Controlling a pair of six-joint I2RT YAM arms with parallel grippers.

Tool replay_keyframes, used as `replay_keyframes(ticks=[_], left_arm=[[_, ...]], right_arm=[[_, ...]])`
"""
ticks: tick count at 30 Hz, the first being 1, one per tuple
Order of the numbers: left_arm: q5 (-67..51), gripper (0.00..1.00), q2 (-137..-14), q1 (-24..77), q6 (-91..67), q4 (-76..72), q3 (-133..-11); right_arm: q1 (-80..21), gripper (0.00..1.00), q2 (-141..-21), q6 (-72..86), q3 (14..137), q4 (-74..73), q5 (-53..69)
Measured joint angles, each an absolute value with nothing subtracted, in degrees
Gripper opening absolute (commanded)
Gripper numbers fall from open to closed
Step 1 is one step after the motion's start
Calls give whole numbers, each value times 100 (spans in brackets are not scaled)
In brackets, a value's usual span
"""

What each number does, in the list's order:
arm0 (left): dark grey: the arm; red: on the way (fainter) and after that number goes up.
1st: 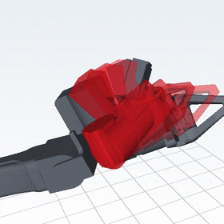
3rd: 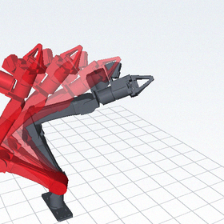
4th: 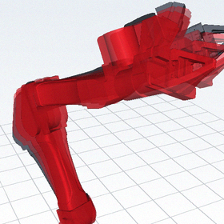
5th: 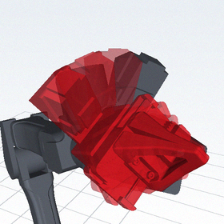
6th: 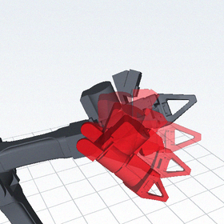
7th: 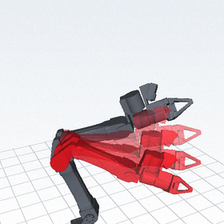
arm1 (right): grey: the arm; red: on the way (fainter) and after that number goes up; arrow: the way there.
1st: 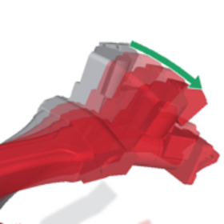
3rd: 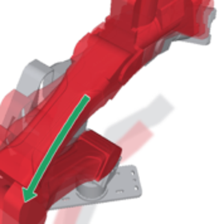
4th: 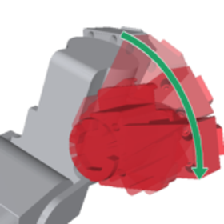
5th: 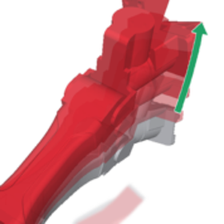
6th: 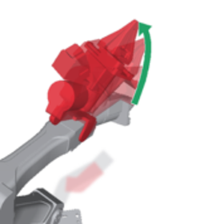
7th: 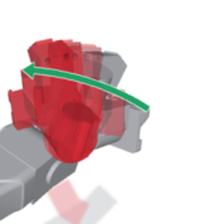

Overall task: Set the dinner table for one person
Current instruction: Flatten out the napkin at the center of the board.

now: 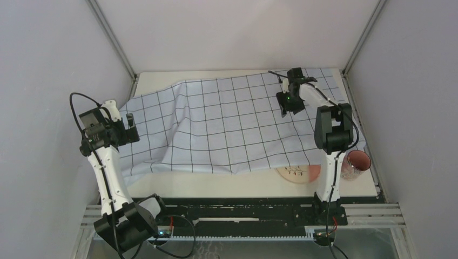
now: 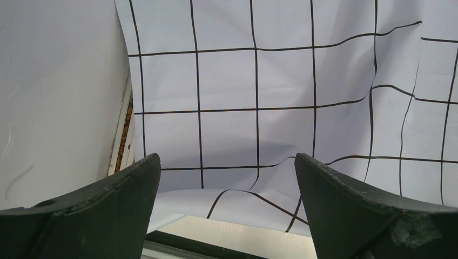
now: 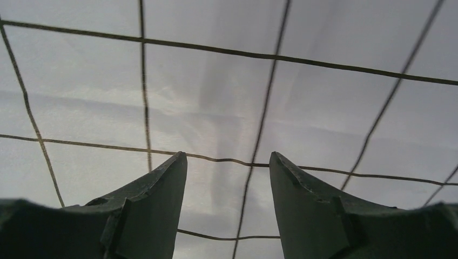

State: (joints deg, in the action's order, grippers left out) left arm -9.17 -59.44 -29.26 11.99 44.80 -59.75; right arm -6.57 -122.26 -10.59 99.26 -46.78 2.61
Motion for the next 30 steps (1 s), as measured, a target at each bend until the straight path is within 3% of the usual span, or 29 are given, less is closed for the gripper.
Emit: replay_keyframes(ticks=[10,20,25,28,29,30], left_arm=[[-917,99,-5924,-2926,1201,4480,-5975],[-917,99,-5872,-2926,1201,4480,-5975],[-917,99,-5837,-2926,1203,4484,-5975],[-919,99,-5837,-2926,1203,4508,-5975],[-919,99,-5837,-2926,1203,4519,-5975],[-919,99,-5837,-2926,1201,4530,-5975]], right_arm=[[-899,65,-12416,-1125,9926,-4755,-99],[-786,56,-12580,-1168,9907,-4794,-73],[-631,39,-12623,-1219,9911,-4842,388],[-515,21,-12641,-1251,9942,-4864,552],[-482,6,-12652,-1260,9957,-4880,598],[-456,0,-12654,-1269,9961,-4886,635]])
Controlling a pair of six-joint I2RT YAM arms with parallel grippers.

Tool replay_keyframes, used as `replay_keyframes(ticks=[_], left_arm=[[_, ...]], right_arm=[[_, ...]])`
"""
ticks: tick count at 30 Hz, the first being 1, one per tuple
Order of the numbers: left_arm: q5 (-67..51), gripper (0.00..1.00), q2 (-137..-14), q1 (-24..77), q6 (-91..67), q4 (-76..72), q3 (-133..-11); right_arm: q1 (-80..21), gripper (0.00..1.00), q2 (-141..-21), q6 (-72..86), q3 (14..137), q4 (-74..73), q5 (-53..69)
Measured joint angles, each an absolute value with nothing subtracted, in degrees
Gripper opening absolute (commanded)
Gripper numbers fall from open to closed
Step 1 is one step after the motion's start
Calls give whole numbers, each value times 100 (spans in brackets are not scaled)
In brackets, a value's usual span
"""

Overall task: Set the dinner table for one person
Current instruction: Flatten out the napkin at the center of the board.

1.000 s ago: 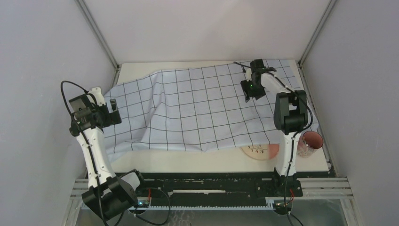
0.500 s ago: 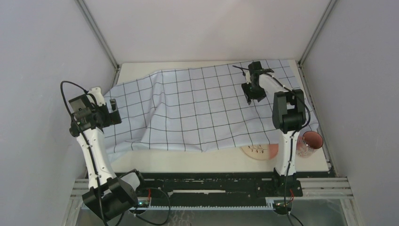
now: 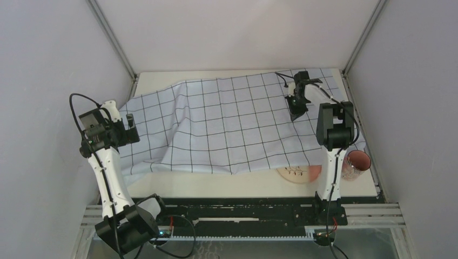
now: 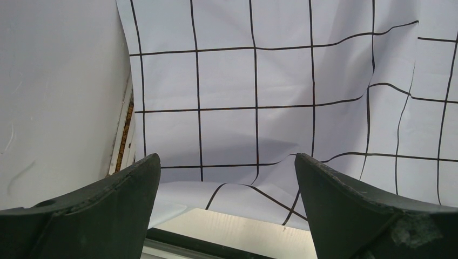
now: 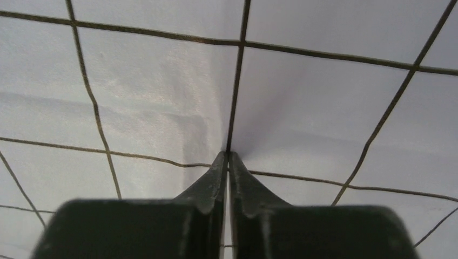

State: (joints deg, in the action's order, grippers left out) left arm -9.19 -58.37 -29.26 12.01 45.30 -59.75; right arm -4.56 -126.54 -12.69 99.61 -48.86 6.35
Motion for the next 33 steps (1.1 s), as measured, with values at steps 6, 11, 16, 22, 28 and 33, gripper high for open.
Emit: replay_keyframes(ticks=[6,11,16,22,28,33], left_arm=[[-919,99,-5830,-2926,1203,4563,-5975],[-919,99,-5826,-2926,1203,4563,-5975],[-919,99,-5828,-2926,1205,4567,-5975],[-919,99,-5826,-2926,1221,4615,-5975],[-941,99,-5830,-2926,1249,4646,-5975],[-939,99,-5896,-2926,1249,4644,-5966]], right_arm=[[-377,0,-12656,-1253,9961,-4974,679],[-373,0,-12643,-1249,9933,-4947,469],[-353,0,-12564,-1179,9808,-4950,-71],[-145,0,-12420,-1100,9502,-4934,-1162],[80,0,-12374,-1105,9288,-4947,-2110],[148,0,-12422,-1100,9286,-4945,-2633]])
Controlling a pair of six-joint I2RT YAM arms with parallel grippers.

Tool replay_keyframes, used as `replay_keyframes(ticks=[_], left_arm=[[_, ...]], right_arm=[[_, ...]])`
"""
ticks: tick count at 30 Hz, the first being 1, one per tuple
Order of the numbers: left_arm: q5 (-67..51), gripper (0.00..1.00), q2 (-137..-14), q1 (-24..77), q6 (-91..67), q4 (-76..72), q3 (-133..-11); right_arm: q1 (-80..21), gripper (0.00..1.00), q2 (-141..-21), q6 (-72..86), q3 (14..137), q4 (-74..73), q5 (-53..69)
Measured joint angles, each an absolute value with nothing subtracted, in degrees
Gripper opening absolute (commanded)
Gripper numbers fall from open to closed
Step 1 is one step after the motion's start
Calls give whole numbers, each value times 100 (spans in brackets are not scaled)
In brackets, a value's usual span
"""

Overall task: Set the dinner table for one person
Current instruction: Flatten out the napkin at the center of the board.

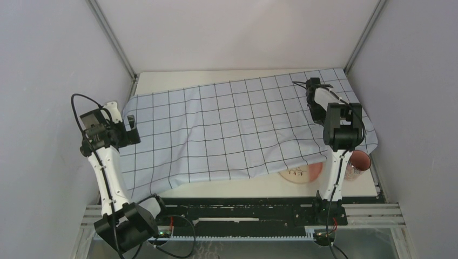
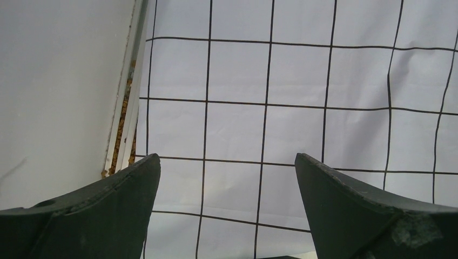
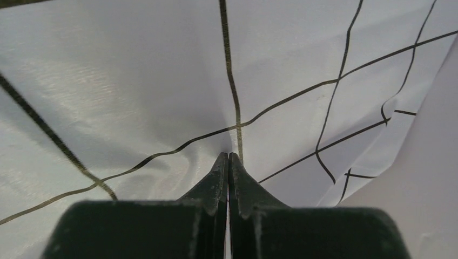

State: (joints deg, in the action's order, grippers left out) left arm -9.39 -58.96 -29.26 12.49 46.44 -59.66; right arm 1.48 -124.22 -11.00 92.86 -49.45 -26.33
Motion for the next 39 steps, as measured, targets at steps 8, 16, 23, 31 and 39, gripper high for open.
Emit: replay_keyframes(ticks=[8,16,23,31,39], left_arm=[[-978,99,-6187,-2926,1197,4648,-5883],[-1313,99,-7614,-2954,519,4434,-5900],[-1160,98,-8733,-3148,-311,4095,-6062],[-480,92,-9231,-3105,-714,3896,-6630],[-161,90,-10344,-2902,-714,4309,-7476]], right_arm=[[86,7,-12350,-1166,9008,-4613,-2779],[-233,30,-11249,-1243,8746,-4125,-2143],[-460,31,-10501,-1273,8571,-3684,-1450],[-541,18,-9870,-1273,8405,-3518,-958],[-810,17,-9452,-1280,8403,-3450,-838]])
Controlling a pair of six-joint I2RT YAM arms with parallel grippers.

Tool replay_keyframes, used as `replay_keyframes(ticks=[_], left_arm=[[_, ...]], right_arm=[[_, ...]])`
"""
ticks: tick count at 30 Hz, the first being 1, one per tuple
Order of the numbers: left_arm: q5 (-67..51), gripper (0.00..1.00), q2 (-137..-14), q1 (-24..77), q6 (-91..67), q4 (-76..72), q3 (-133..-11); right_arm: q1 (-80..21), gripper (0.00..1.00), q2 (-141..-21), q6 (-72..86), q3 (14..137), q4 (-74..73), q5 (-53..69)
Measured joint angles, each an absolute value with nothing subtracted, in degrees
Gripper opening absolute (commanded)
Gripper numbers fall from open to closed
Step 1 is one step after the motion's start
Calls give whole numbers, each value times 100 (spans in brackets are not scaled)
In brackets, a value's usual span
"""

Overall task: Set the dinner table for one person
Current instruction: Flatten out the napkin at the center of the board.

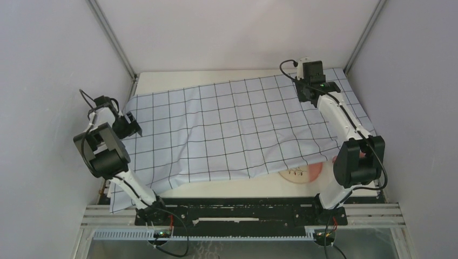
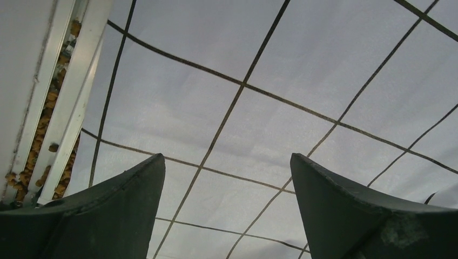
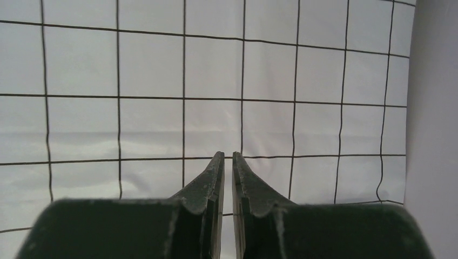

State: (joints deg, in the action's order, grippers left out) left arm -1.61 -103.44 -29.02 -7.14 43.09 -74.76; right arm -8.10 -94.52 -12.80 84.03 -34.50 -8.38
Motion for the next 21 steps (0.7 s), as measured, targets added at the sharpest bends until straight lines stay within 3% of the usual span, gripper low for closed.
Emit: replay_keyframes(ticks=[18,21], left_arm=[[45,89,-11500,-2899,-908,5004,-8772],[257,85,-11500,-2899,-899,4932,-8788]], right_arm=[[-1361,13,-8584,-1516,8337,-3568,-871],[-1450,10,-8541,-1538,8302,-3579,-875]])
